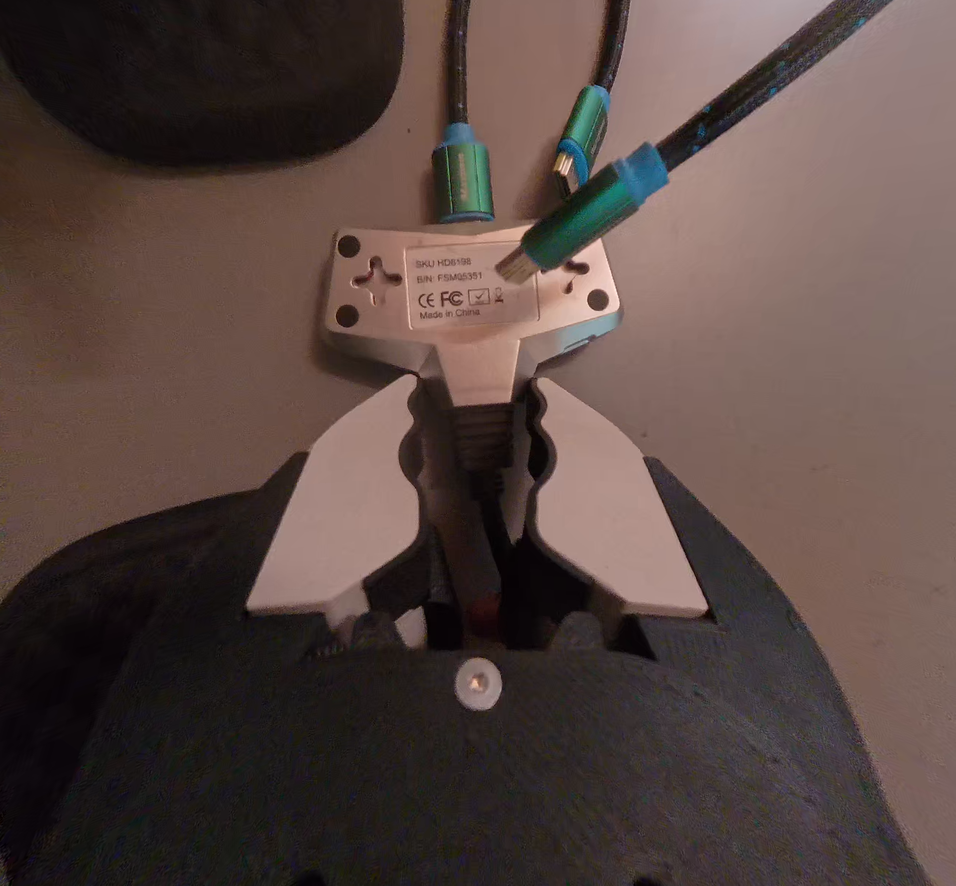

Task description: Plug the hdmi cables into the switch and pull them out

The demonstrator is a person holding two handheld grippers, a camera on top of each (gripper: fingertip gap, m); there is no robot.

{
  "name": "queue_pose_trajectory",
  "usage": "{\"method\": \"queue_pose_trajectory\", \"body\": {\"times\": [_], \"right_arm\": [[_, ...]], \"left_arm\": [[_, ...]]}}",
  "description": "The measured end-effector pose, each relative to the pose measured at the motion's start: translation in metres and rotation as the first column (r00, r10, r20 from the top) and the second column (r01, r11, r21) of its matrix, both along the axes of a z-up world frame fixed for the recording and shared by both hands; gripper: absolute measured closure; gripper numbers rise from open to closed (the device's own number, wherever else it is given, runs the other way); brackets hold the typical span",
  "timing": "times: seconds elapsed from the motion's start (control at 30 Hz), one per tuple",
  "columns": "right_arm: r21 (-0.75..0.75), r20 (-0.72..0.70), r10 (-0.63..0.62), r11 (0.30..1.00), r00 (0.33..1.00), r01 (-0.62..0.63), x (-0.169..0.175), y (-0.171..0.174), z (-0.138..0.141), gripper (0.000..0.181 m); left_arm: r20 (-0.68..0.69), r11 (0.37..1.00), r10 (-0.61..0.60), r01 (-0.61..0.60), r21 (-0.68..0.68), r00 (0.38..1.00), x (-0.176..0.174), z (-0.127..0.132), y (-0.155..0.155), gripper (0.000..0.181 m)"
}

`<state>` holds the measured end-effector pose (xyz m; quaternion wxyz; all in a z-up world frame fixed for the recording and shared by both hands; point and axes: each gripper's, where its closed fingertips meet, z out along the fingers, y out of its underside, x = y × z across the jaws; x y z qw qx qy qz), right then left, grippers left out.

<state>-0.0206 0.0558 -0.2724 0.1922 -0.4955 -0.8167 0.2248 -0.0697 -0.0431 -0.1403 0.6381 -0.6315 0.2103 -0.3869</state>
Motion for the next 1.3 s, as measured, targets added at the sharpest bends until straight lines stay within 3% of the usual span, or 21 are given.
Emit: {"method": "queue_pose_trajectory", "body": {"times": [0.17,0.4,0.6,0.67,0.87,1.3], "right_arm": [[0.046,-0.053,0.036,0.998,0.998,-0.034,0.014,0.011,0.016,0.143],[-0.05,-0.317,0.046,0.997,0.947,-0.065,0.043,0.017,0.079,0.144],[-0.188,-0.5,0.059,0.966,0.864,-0.175,0.056,0.005,0.118,0.144],[-0.213,-0.49,0.1,0.95,0.866,-0.23,0.055,-0.009,0.117,0.144],[-0.304,-0.398,0.195,0.894,0.897,-0.329,0.038,-0.044,0.093,0.144],[-0.42,-0.357,0.13,0.862,0.925,-0.283,0.025,-0.047,0.081,0.145]], "left_arm": [[0.029,0.994,0.059,-0.061,0.094,0.998,-0.01,0.014,-0.006,0.171],[0.063,0.964,0.14,-0.15,0.221,0.988,-0.025,0.028,-0.012,0.171],[0.027,0.97,0.201,-0.203,0.134,0.979,-0.034,0.01,0.001,0.171],[-0.021,0.975,0.209,-0.207,0.085,0.978,-0.032,0.001,0.009,0.171],[-0.119,0.996,0.088,-0.084,0.034,0.989,-0.011,-0.008,0.016,0.171],[-0.188,0.999,0.041,-0.037,0.022,0.981,0.007,-0.015,0.026,0.171]]}}
